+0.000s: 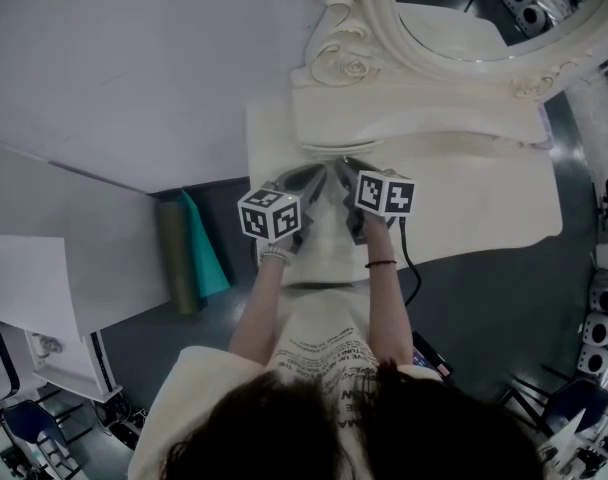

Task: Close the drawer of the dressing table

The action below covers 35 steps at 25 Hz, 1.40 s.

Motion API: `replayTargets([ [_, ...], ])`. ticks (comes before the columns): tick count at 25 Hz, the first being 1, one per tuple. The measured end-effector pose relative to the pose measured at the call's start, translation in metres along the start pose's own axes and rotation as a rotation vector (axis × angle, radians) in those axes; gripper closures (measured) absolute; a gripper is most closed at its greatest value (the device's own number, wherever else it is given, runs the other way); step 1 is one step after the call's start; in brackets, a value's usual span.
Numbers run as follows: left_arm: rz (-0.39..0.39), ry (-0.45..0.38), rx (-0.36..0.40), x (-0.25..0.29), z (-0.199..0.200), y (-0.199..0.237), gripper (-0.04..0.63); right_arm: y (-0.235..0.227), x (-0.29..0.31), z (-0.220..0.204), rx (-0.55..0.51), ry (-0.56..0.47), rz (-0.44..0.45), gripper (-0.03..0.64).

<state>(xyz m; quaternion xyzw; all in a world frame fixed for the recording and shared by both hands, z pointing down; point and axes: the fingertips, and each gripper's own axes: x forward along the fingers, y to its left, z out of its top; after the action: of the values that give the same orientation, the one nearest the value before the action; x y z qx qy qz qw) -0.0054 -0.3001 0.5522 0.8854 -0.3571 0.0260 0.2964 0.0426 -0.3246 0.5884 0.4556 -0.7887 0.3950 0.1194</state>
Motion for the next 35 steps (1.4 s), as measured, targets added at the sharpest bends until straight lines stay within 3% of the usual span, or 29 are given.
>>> replayTargets([
  [35, -0.038, 0.018, 0.024, 0.012, 0.010, 0.017, 0.593, -0.004, 0.017, 0.017, 0.017, -0.051, -0.031, 0.522],
])
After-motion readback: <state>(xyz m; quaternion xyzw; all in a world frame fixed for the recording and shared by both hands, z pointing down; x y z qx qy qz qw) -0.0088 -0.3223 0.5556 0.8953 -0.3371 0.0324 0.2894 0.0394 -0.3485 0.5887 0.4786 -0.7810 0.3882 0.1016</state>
